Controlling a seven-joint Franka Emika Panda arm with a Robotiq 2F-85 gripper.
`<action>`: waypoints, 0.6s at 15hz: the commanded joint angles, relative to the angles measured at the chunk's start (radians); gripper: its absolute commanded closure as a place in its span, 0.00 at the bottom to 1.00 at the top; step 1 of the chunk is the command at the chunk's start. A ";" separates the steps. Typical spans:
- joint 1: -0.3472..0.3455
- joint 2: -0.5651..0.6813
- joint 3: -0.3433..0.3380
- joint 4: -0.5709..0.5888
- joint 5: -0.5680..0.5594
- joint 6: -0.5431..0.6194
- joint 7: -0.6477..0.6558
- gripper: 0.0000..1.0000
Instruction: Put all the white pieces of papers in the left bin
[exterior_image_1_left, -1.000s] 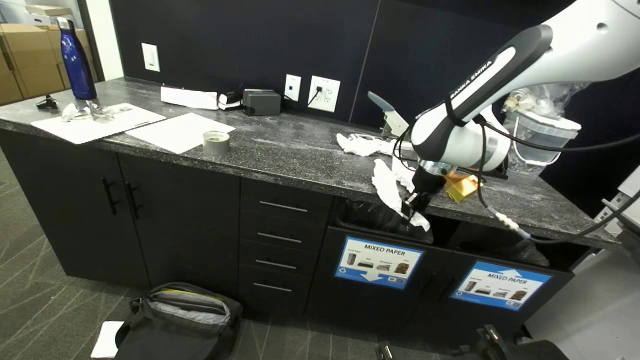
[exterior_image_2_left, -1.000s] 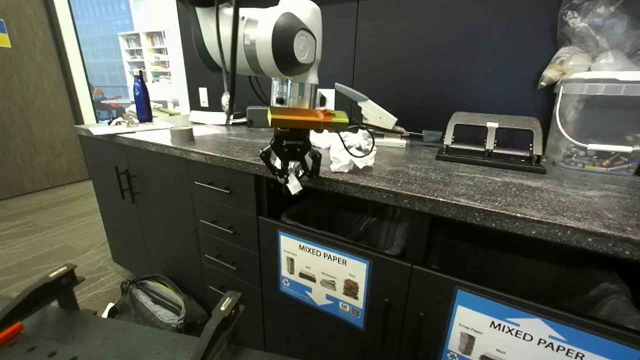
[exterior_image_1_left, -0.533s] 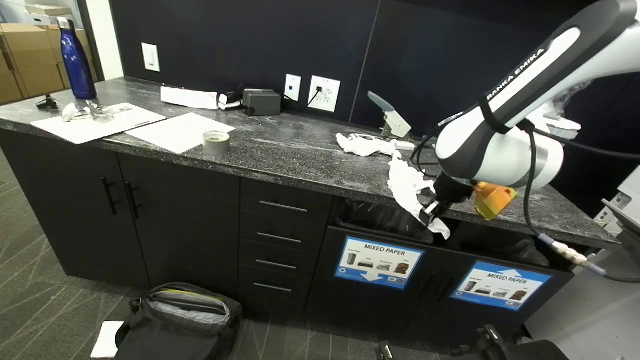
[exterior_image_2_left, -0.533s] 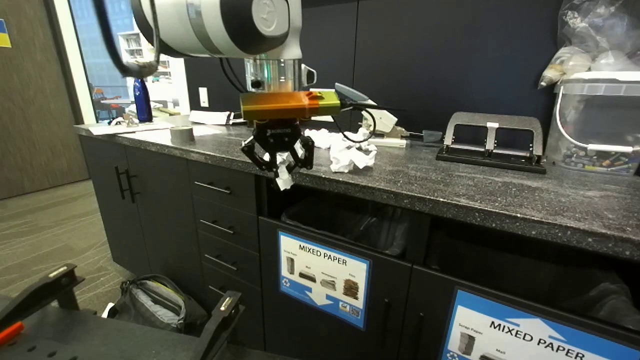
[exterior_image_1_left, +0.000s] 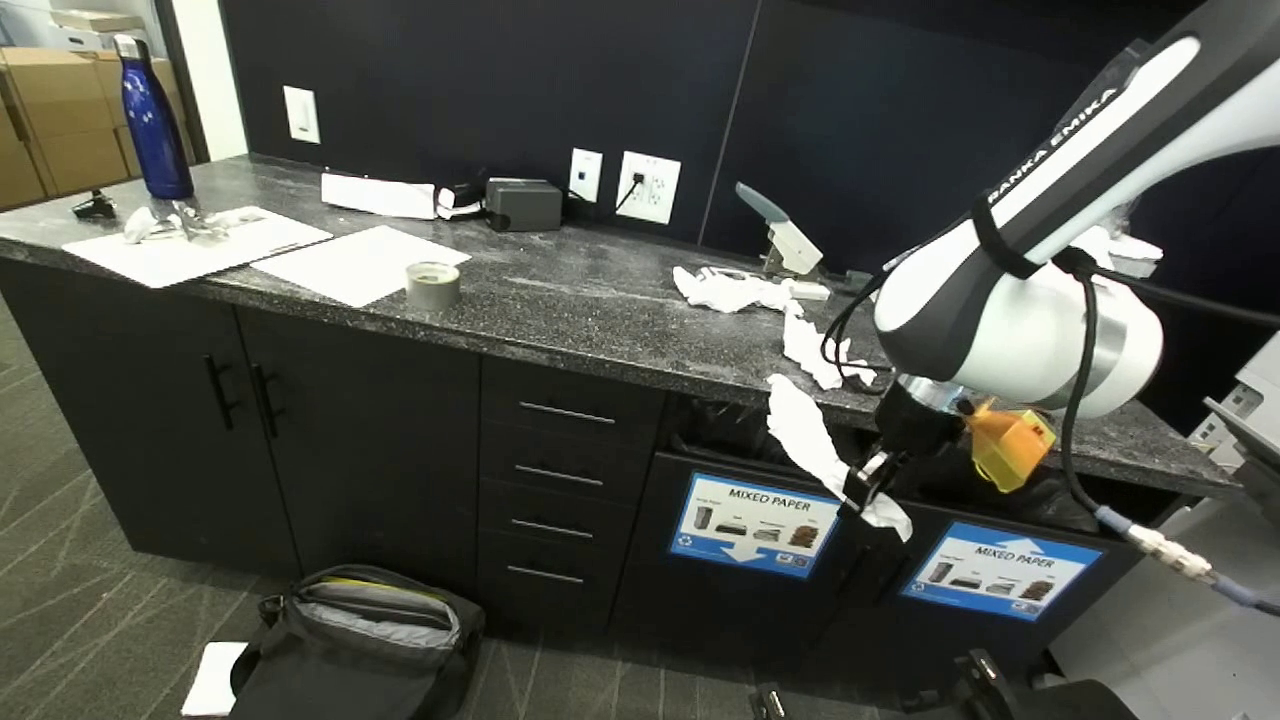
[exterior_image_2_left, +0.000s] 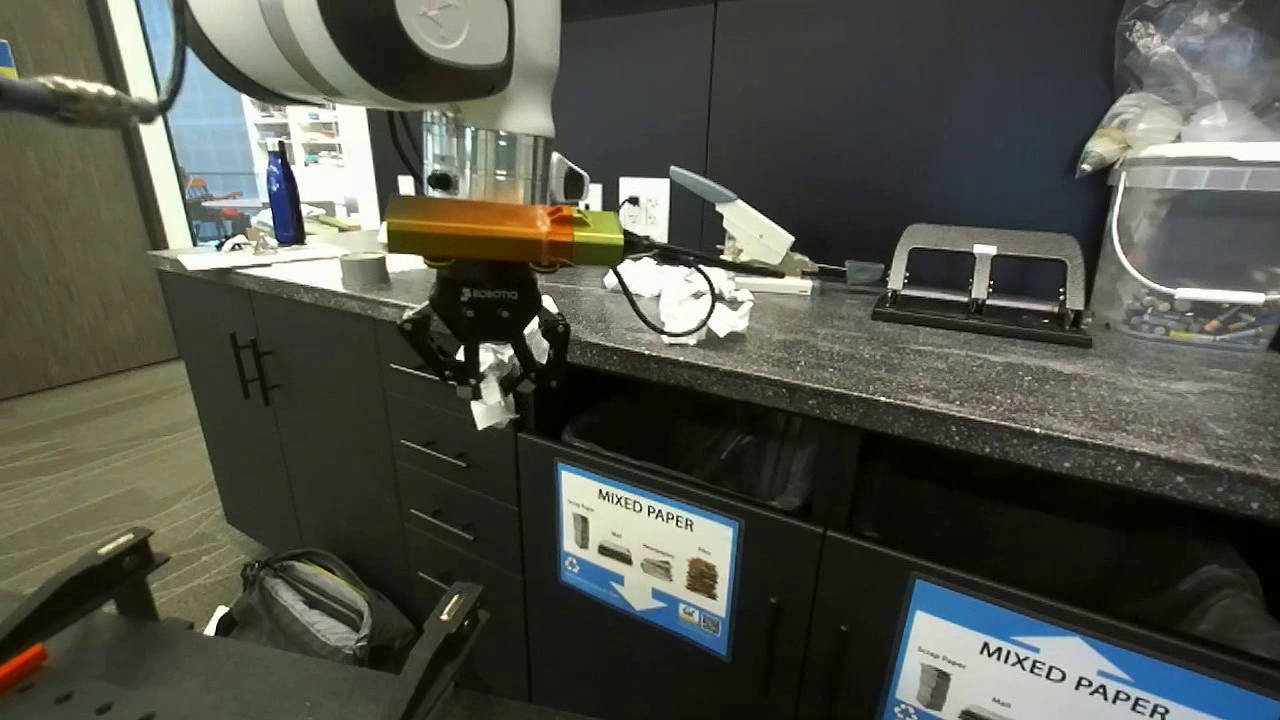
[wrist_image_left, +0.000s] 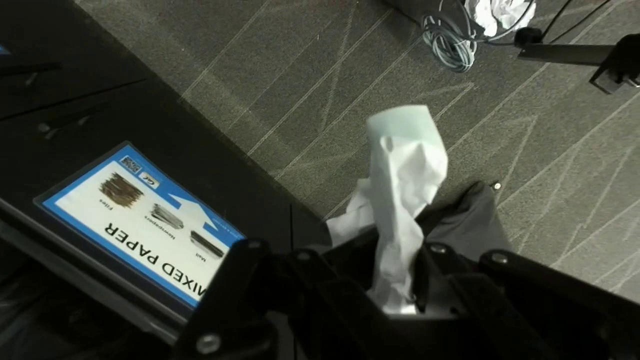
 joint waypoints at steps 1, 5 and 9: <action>0.045 0.136 -0.008 0.001 0.076 0.117 0.032 0.91; 0.002 0.323 0.075 -0.001 0.185 0.299 0.031 0.91; -0.173 0.533 0.261 0.109 0.249 0.537 0.035 0.91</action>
